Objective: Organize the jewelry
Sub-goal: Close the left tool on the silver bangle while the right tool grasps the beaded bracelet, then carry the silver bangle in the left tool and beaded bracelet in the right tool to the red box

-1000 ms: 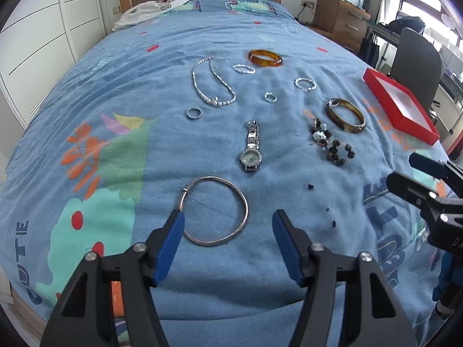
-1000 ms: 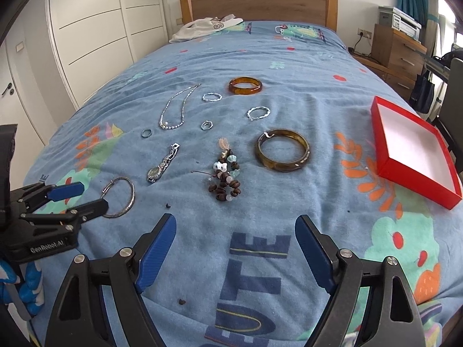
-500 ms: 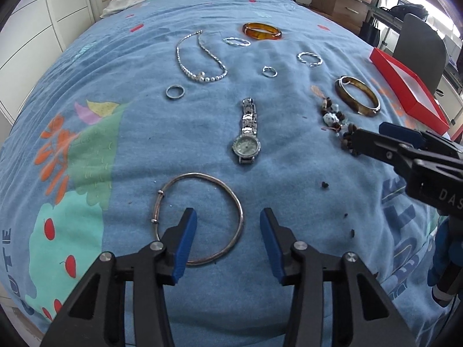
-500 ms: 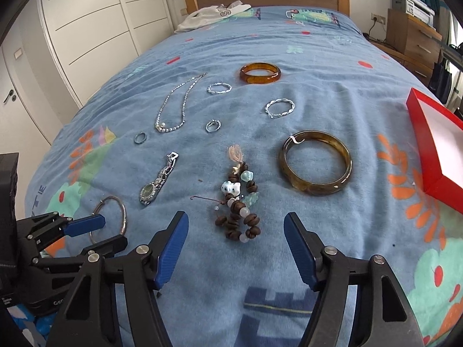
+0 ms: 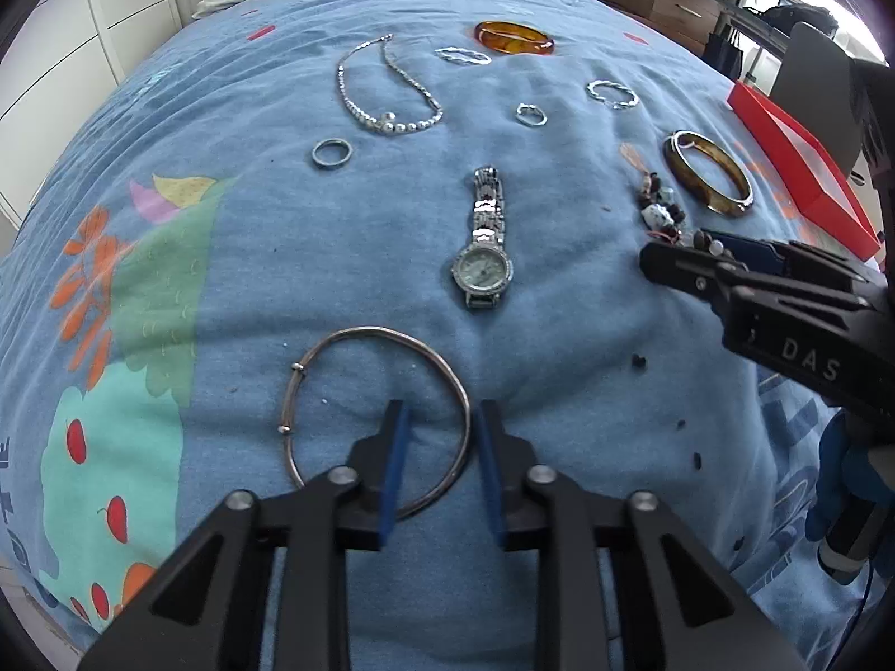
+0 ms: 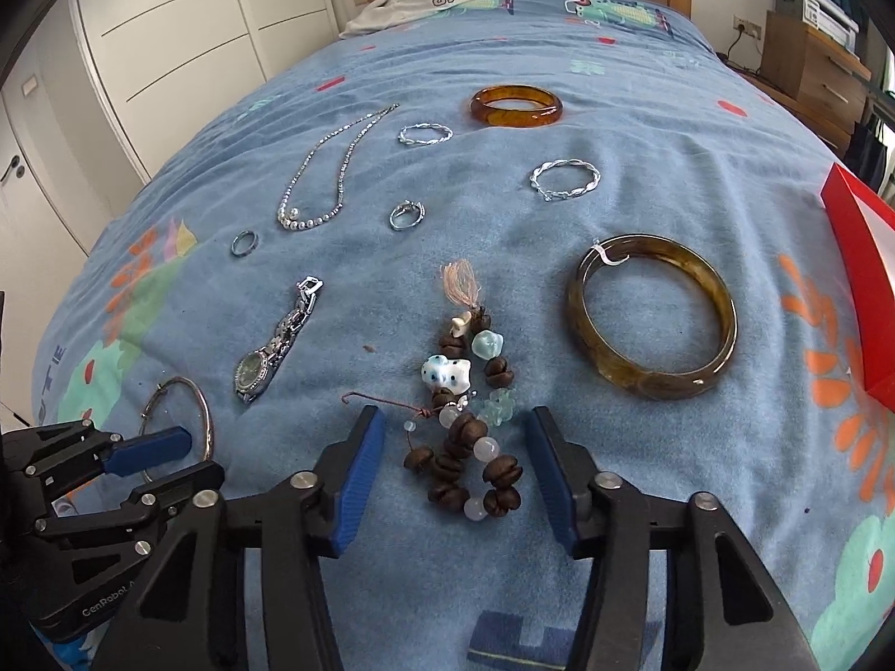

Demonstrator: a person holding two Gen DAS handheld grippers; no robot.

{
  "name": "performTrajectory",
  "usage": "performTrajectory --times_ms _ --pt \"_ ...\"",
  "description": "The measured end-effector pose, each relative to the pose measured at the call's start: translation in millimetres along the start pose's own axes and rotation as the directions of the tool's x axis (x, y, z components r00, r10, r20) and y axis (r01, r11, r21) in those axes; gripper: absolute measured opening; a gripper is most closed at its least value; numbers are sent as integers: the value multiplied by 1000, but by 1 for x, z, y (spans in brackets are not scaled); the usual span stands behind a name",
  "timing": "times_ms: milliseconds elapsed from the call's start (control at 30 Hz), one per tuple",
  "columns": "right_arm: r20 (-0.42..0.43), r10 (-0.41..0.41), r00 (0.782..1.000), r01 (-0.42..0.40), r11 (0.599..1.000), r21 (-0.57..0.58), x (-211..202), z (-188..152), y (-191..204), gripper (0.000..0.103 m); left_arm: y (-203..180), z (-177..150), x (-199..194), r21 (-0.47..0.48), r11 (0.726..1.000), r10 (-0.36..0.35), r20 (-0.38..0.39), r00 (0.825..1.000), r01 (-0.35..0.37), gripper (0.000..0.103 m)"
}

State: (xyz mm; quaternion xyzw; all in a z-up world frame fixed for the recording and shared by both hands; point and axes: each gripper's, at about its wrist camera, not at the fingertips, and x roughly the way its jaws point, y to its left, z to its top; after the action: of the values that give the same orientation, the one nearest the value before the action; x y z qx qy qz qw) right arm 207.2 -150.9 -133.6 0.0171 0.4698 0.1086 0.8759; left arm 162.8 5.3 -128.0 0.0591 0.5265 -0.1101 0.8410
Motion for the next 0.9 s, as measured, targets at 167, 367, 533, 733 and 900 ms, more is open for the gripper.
performTrajectory --times_ms 167,367,533,733,900 --pt "-12 11 1000 -11 1000 -12 -1 0 -5 20 -7 -1 0 33 999 5 2 1000 -5 5" --pt "-21 17 1000 -18 998 -55 -8 -6 -4 14 -9 -1 -3 35 999 19 8 1000 -19 4" --pt "-12 38 999 -38 998 -58 -22 -14 -6 13 -7 -3 -12 7 1000 -13 30 999 13 4" --pt "20 52 998 -51 997 -50 -50 -20 -9 13 4 -7 -31 -97 990 -98 76 992 105 4" --pt "53 48 997 -45 998 -52 -77 -24 -10 13 4 -11 -47 -146 977 -143 108 984 158 4"
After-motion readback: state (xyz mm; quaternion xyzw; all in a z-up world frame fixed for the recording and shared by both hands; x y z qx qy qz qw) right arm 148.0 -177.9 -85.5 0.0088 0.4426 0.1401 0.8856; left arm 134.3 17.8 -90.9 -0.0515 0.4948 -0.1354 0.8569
